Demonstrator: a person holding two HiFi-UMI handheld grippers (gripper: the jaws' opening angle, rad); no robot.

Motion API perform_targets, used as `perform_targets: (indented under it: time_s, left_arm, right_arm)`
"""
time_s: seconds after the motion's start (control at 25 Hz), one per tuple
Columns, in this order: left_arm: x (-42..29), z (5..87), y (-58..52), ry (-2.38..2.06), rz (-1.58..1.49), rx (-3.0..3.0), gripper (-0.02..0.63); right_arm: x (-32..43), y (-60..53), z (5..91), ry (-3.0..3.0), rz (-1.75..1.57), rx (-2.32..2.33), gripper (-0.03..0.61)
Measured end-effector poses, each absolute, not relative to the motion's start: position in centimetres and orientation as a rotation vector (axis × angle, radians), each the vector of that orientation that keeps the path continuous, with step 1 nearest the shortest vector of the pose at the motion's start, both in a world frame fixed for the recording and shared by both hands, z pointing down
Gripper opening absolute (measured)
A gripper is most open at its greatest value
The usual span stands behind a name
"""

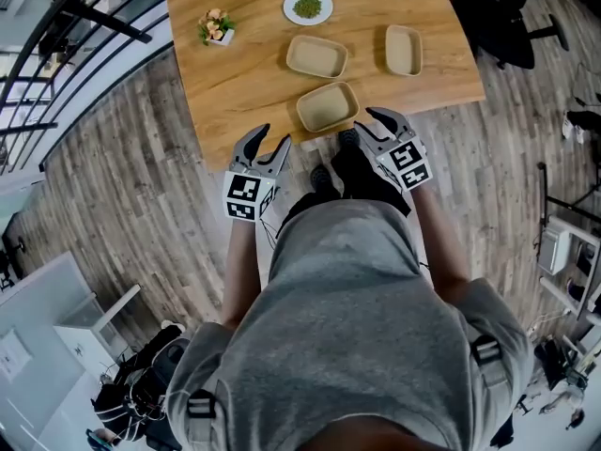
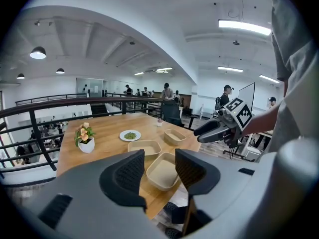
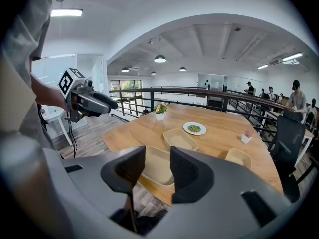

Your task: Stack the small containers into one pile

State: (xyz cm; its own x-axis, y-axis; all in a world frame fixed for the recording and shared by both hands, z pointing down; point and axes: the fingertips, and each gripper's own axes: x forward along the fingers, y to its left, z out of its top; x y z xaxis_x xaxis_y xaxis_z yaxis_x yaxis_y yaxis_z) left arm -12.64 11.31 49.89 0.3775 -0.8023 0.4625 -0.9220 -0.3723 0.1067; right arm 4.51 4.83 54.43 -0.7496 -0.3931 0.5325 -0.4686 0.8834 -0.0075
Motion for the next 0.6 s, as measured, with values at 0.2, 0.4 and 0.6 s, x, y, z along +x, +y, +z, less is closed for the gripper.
perform_targets:
  time_s: [0.2, 0.4, 0.6]
  left_arm:
    - [-12.2, 50.3, 10.4, -1.498, 0.503, 2.289, 0.202]
    - [-11.6, 50.7, 9.7, -1.481, 0.528, 2.281, 0.202]
    - [-11.8, 50.7, 7.8, -1.493, 0.548, 2.265, 0.202]
  right_arm:
    - [4.1, 4.2, 54.7, -2.5, 0.219, 0.588, 0.166]
    - [4.1, 3.7, 55.9, -2.486, 0.231, 0.553, 0.156]
    - [3.6, 1.9, 56.5, -2.504, 0.231, 0.522, 0.156]
